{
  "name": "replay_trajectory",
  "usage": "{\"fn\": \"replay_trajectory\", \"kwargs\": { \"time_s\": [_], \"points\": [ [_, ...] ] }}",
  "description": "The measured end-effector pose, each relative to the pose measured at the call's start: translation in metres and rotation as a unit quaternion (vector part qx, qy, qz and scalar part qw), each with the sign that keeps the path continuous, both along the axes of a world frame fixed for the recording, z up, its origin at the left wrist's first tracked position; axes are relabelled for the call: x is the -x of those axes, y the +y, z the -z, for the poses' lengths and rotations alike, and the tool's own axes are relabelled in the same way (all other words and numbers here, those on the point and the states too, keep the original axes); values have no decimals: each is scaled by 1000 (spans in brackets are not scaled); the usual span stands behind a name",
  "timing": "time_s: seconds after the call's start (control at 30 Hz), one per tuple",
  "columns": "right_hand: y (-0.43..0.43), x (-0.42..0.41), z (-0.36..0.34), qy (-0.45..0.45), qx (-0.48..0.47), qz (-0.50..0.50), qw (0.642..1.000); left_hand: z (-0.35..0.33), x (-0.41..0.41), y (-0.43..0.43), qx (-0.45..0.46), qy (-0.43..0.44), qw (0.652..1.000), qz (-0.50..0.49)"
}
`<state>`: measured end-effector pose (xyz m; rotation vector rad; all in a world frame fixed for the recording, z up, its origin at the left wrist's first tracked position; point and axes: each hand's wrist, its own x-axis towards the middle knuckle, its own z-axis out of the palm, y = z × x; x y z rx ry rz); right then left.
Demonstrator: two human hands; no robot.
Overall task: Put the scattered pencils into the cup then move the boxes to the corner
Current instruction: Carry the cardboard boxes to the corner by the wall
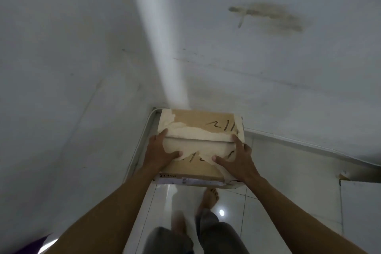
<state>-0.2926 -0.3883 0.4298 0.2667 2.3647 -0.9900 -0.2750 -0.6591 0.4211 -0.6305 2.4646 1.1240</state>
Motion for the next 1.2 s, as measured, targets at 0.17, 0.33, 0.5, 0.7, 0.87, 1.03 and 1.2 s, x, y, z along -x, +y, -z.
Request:
{"fn": "replay_trajectory", "kwargs": {
  "time_s": [0.17,0.33,0.5,0.7,0.87,1.03,1.2],
  "points": [
    [-20,40,77,-26,-4,14,1000,82,38,-22,-6,-14,1000,5],
    [-48,76,166,-28,-8,29,999,173,67,-51,-16,-32,999,19],
    [-72,93,265,-27,-6,23,999,262,78,-84,-26,-34,998,41],
    [-95,105,366,-20,6,11,1000,354,94,-113,-14,-50,997,55],
    [-107,111,417,-15,28,16,999,410,103,-128,-3,-47,998,52],
    [-113,109,464,-34,46,12,998,459,112,-137,-2,-85,994,66],
    [-116,100,486,-48,33,2,998,479,106,-134,54,-159,971,170]
  ]
}}
